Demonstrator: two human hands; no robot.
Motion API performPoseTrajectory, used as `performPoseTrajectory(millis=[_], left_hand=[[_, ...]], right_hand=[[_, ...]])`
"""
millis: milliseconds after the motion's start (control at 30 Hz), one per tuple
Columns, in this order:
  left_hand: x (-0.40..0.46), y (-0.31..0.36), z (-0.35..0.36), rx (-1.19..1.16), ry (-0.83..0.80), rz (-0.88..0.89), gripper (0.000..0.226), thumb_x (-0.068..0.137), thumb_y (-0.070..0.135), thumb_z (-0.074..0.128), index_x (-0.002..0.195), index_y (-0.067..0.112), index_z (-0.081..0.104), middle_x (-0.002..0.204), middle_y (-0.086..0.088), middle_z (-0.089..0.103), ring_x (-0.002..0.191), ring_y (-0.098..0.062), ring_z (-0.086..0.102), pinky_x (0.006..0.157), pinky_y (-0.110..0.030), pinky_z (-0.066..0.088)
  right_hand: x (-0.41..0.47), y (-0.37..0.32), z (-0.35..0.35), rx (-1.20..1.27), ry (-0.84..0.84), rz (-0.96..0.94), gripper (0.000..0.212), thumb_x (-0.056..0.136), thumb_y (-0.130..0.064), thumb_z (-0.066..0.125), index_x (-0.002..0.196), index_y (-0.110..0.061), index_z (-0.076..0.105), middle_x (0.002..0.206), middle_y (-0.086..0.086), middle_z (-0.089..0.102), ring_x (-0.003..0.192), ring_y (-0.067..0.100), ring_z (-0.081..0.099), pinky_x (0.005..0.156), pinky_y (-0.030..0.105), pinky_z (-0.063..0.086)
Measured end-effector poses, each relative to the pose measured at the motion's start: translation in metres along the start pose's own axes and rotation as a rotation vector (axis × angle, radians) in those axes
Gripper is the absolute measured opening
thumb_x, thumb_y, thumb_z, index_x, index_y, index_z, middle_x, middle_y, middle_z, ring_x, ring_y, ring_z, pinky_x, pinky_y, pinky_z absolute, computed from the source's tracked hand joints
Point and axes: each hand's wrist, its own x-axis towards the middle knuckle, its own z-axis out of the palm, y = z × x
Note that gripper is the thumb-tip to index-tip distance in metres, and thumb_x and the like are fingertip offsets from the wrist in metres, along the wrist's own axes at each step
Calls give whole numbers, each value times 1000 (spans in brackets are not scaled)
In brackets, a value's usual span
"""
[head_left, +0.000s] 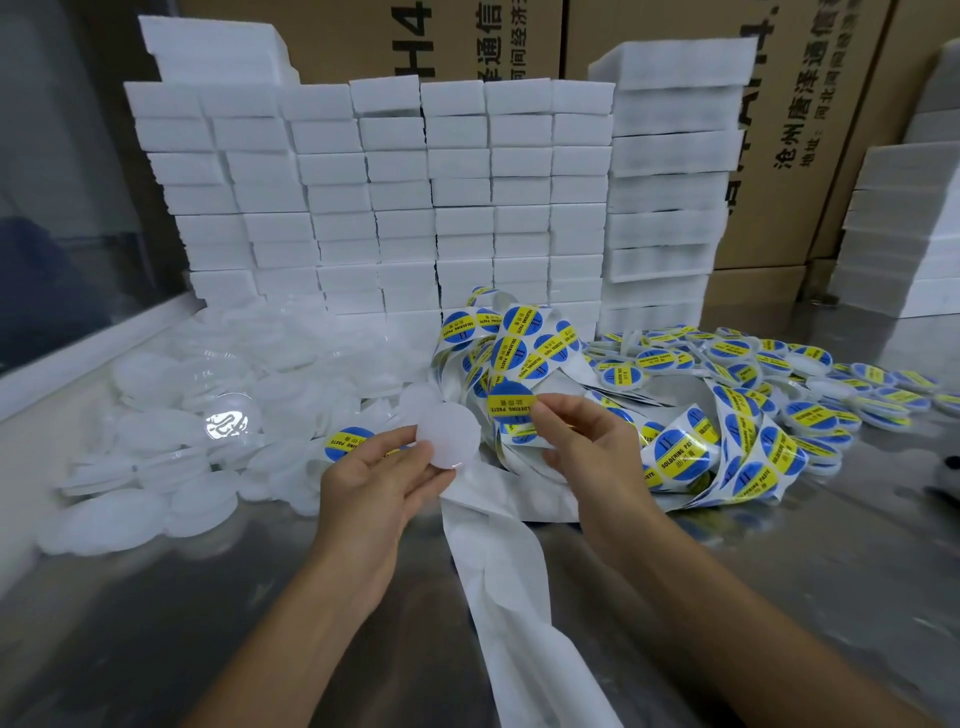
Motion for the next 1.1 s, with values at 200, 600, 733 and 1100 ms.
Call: performPoseTrajectory(millis=[200, 600, 733, 1100], left_hand=[[-3, 1, 2, -17, -28, 17, 21, 86, -1, 65, 106, -4, 63, 91, -17, 75, 86, -28, 74, 75, -33, 61], [-6, 4, 6, -26, -47, 22, 13, 82, -3, 67, 95, -1, 66, 83, -13, 76, 78, -24, 75, 62, -25, 58], [-6, 4, 6, -8, -44, 31, 12, 82, -3, 67, 93, 0, 66, 82, -13, 76, 77, -24, 75, 62, -26, 59], [-10, 1, 9, 191, 47, 226, 15, 79, -5, 72, 78, 10, 69, 70, -10, 74, 61, -22, 72, 57, -22, 57]], right_hand=[[-11, -4, 5, 80, -205, -21, 11, 85, -9, 73, 85, -19, 77, 75, -2, 74, 65, 4, 65, 60, 17, 52], [-15, 4, 8, 1, -232, -165, 15, 82, 0, 73, 86, -15, 76, 77, -4, 77, 71, 1, 71, 61, 10, 49], [-14, 5, 7, -11, -234, -169, 13, 83, -1, 73, 88, -13, 76, 80, -4, 77, 74, 3, 72, 61, 10, 50], [-15, 12, 7, -362, -151, -477, 16, 81, -13, 80, 82, -29, 75, 76, -12, 74, 69, 9, 68, 66, 28, 57]])
